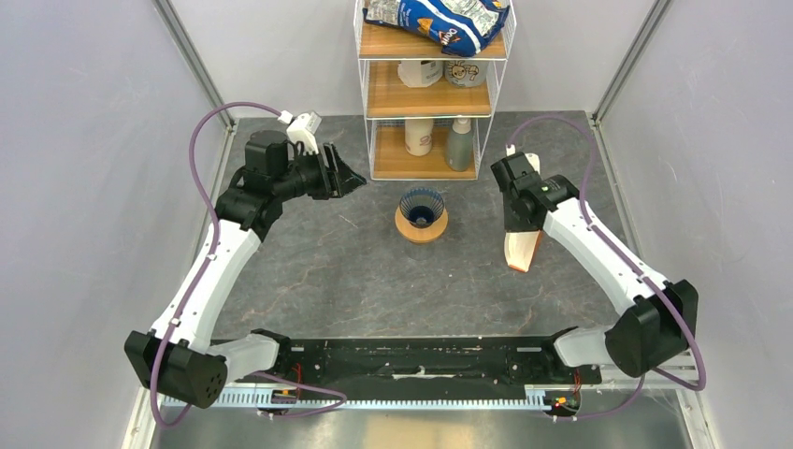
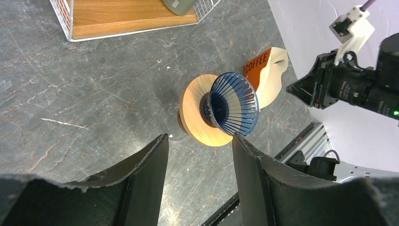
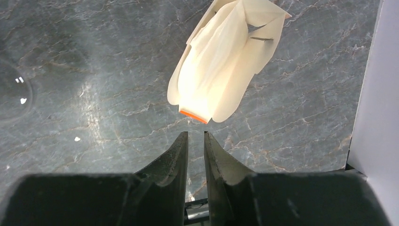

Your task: Place the coffee filter in the dripper

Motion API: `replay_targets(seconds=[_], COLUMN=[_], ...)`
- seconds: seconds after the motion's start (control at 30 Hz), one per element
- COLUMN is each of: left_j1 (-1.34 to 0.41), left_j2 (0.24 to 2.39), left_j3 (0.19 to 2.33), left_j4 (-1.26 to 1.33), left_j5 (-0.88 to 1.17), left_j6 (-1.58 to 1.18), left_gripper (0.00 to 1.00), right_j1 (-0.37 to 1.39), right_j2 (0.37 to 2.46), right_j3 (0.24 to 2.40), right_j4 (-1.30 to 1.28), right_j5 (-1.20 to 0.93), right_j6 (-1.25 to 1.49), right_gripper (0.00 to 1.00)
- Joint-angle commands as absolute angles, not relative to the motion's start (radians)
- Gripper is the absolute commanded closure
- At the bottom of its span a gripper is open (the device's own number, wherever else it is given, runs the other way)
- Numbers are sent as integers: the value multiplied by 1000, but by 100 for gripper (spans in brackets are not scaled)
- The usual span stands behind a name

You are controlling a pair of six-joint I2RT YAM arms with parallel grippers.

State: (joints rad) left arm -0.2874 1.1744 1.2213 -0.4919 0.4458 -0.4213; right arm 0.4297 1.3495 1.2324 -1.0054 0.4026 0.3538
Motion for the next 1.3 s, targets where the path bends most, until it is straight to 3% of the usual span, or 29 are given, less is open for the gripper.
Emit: replay_targets(seconds=[0.0, 1.27], left_j1=[-290, -289], left_j2=[1154, 1126], left_j3=[1227, 1180], left_j4=[-459, -419], left_j5=[443, 463], left_j6=[-405, -432], left_gripper=[40, 40], right_j1=[433, 376], right_j2=[1377, 1500], right_j3=[1190, 1091], right_j4=[-893, -715], right_j5=[478, 595], right_j6=[396, 396], right_gripper=[74, 75])
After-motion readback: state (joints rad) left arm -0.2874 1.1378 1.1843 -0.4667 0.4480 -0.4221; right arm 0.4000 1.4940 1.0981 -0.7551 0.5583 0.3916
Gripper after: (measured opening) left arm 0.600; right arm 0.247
